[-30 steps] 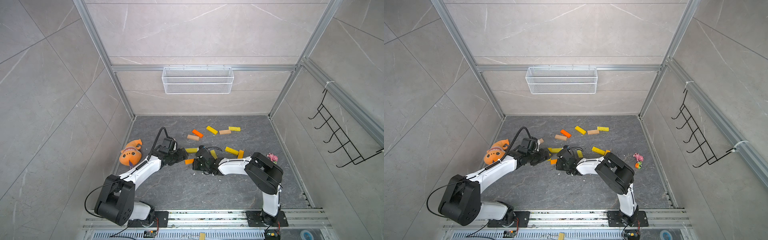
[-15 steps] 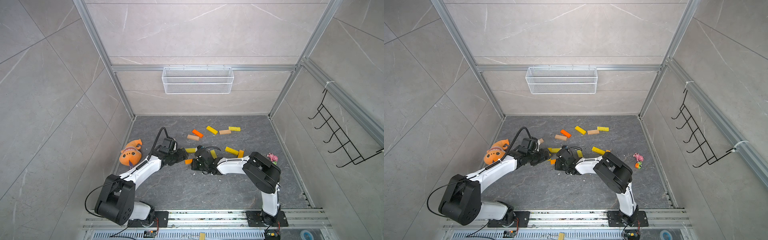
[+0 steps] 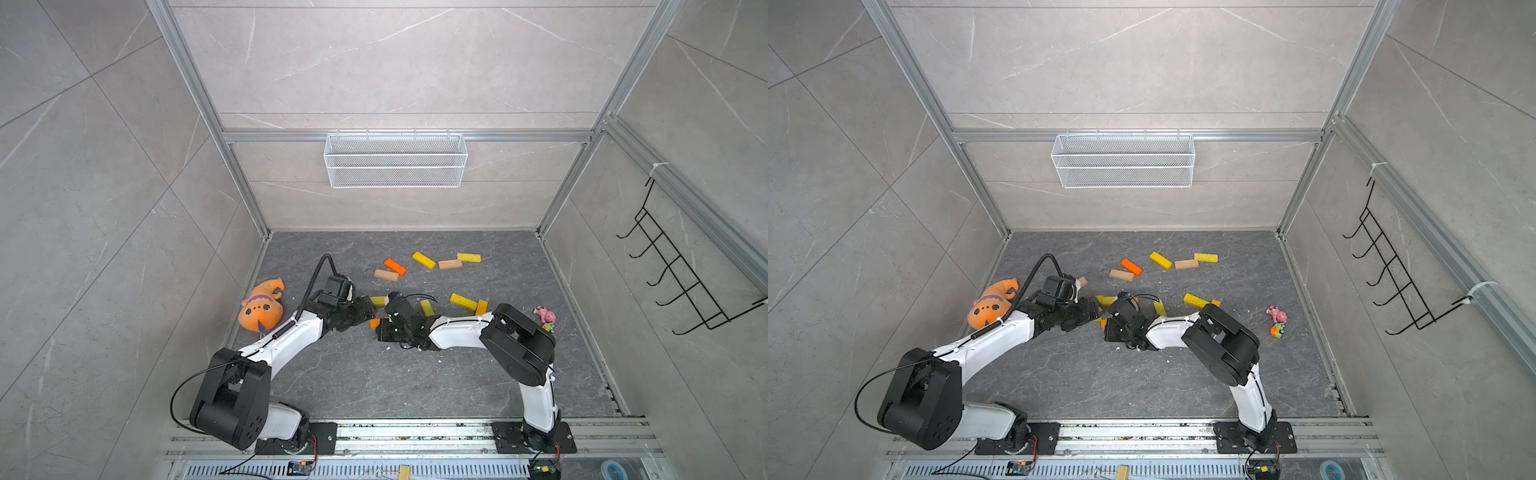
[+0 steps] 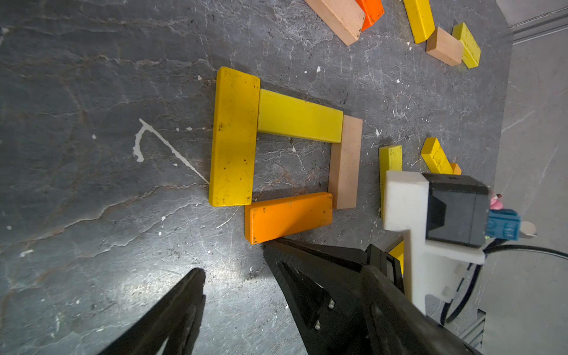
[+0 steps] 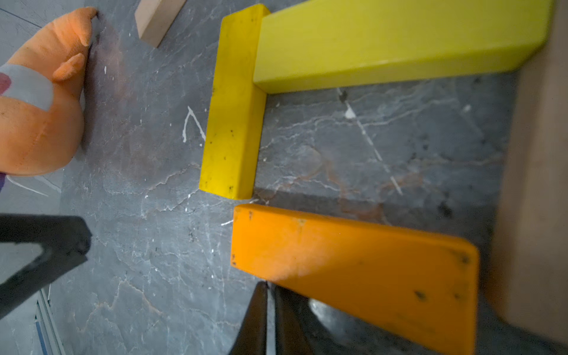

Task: Assemble the number 8 with building blocks
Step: Assemble the building block at the center of the board.

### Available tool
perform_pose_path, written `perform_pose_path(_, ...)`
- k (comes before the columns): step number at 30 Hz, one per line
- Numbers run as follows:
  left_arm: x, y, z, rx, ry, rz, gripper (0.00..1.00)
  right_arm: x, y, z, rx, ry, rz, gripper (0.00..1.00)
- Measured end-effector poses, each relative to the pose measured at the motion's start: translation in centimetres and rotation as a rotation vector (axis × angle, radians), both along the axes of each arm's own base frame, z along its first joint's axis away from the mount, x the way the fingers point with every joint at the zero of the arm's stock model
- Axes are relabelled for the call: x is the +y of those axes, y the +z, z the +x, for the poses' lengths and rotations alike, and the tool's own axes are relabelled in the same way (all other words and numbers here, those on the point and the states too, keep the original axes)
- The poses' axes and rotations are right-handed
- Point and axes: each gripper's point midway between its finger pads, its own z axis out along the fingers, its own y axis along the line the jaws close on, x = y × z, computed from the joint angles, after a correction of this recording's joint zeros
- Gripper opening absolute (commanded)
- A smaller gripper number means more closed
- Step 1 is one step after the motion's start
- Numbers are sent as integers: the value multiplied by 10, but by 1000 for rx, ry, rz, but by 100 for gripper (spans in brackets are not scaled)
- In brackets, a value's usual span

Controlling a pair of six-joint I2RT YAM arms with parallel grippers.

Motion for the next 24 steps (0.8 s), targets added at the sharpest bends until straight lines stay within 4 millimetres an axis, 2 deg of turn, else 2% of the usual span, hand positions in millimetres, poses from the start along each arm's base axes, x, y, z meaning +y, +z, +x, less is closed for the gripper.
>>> perform_pose_path(24, 1, -3, -2, 7, 1, 3, 82, -4, -1, 7, -18, -33, -30, 11)
